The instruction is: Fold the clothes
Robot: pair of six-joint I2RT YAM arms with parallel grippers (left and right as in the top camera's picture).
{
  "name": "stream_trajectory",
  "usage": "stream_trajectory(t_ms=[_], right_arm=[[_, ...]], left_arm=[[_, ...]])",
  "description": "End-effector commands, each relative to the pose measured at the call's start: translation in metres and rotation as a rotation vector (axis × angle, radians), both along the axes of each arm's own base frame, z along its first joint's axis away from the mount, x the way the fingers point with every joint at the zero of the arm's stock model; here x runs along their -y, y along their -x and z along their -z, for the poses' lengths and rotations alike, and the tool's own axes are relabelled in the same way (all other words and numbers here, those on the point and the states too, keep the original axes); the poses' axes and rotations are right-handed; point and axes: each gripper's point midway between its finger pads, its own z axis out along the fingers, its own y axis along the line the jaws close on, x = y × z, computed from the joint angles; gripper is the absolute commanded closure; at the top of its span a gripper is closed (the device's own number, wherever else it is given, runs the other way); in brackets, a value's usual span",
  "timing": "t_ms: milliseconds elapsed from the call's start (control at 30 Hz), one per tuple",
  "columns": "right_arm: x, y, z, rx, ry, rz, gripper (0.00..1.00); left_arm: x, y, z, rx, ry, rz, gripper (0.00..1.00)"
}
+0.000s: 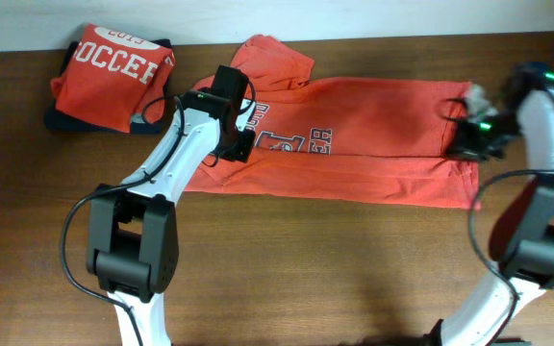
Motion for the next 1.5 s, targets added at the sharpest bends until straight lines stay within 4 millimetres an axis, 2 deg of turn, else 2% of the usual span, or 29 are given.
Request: stream_trajectory(t_ms=[0, 100, 200, 300, 367, 467, 633, 733, 800, 967, 1233, 1367, 1467], right_arm=[[-0.063, -0.014, -0.013, 0.111, -0.004, -0.279, 0.82], [-0.103, -0.017, 0.002, 0.106, 0.100, -0.440, 0.82], [-0.126, -0.015, 0.012, 0.091, 0.148, -0.516, 0.82], [-0.148, -0.011, 0.020, 0.080, 0.166, -0.579, 0.82], [-0.153, -0.009, 0.024, 0.069, 0.179, -0.588, 0.82], [-0.147, -0.011, 0.027, 0.044, 0.205, -0.516, 0.81], [-0.135, -0.011, 0.029, 0.025, 0.210, -0.481, 0.78], [-0.129, -0.011, 0.029, 0.019, 0.210, -0.469, 0.75], [-0.126, -0.012, 0.029, 0.021, 0.210, -0.461, 0.74], [-0.120, -0.015, 0.029, 0.025, 0.211, -0.445, 0.73], [-0.113, -0.016, 0.029, 0.025, 0.211, -0.427, 0.70], [-0.113, -0.016, 0.029, 0.025, 0.211, -0.427, 0.70], [-0.113, -0.016, 0.029, 0.025, 0.211, -0.427, 0.69]], left_arm=[[-0.009, 0.001, 0.002, -0.028, 0.017, -0.152, 1.00], [-0.018, 0.017, 0.005, -0.121, 0.056, -0.205, 0.99], [-0.017, 0.021, 0.005, -0.129, 0.037, -0.018, 1.00], [-0.007, 0.021, 0.005, -0.101, 0.007, 0.182, 0.99], [-0.005, 0.018, 0.006, -0.079, -0.022, 0.257, 0.99], [-0.005, 0.010, 0.011, -0.050, -0.069, 0.312, 1.00], [-0.003, 0.008, 0.036, -0.074, -0.088, 0.382, 0.98], [-0.003, 0.011, 0.049, -0.103, -0.100, 0.430, 0.84], [-0.002, 0.012, 0.052, -0.112, -0.100, 0.432, 0.79], [0.002, 0.018, 0.053, -0.131, -0.097, 0.446, 0.70], [0.025, 0.032, 0.053, -0.150, -0.088, 0.502, 0.68], [0.030, 0.035, 0.053, -0.149, -0.092, 0.517, 0.67], [0.030, 0.035, 0.053, -0.148, -0.094, 0.517, 0.63]])
